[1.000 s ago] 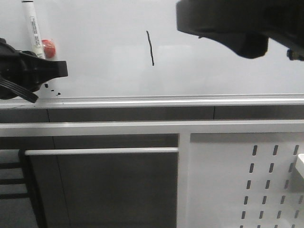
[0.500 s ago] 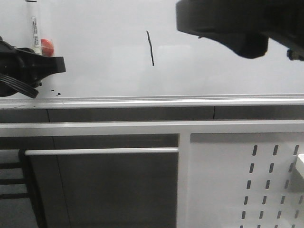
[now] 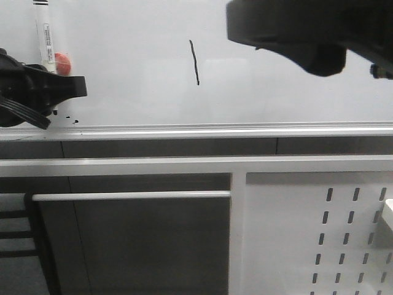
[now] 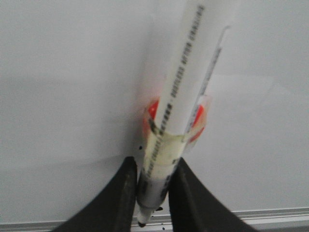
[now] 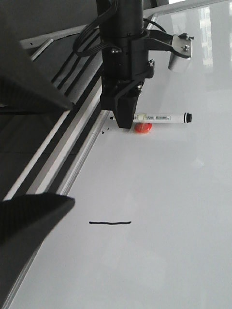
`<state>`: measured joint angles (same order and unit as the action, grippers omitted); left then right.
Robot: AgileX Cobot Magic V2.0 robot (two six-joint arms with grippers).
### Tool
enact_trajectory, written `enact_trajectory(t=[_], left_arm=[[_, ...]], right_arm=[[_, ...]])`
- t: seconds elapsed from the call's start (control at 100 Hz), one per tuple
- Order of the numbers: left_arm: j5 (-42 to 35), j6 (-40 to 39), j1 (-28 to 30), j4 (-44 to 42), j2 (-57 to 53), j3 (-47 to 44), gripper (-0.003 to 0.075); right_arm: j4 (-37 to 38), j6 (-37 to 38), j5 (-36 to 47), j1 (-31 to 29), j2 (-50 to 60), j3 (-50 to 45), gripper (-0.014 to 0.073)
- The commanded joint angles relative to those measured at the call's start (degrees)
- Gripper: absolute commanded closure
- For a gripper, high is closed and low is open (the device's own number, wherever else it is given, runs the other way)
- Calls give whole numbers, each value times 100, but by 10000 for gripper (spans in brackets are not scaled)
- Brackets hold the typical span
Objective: Write number 1 on whiteboard
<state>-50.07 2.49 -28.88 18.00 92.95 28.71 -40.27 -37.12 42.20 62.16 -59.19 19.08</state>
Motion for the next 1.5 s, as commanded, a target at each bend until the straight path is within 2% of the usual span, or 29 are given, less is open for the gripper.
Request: enact_trajectory(t=[0.0, 0.11, 0.64, 0.73, 0.93, 1.2, 1.39, 1.49], left_arm=[[-439, -50, 5, -69, -155, 145, 640], [-439, -50, 5, -128, -155, 145, 743], [-616, -50, 5, -155, -155, 145, 737], [-616, -50, 5, -155, -155, 145, 691], [-616, -50, 5, -155, -155, 145, 524], [-583, -50, 5, -155, -155, 145, 500], [-595, -50, 5, -155, -155, 87, 373], [-595, -50, 5, -155, -155, 87, 341]], right_arm=[[162, -41, 396, 6, 113, 141, 258], [162, -41, 396, 6, 113, 141, 258], [162, -41, 396, 6, 113, 141, 258], [162, -41, 396, 6, 113, 141, 258], [162, -41, 396, 6, 113, 141, 258], [162, -41, 396, 6, 113, 141, 258], [162, -41, 396, 6, 113, 141, 258], [162, -41, 396, 6, 113, 141, 258]])
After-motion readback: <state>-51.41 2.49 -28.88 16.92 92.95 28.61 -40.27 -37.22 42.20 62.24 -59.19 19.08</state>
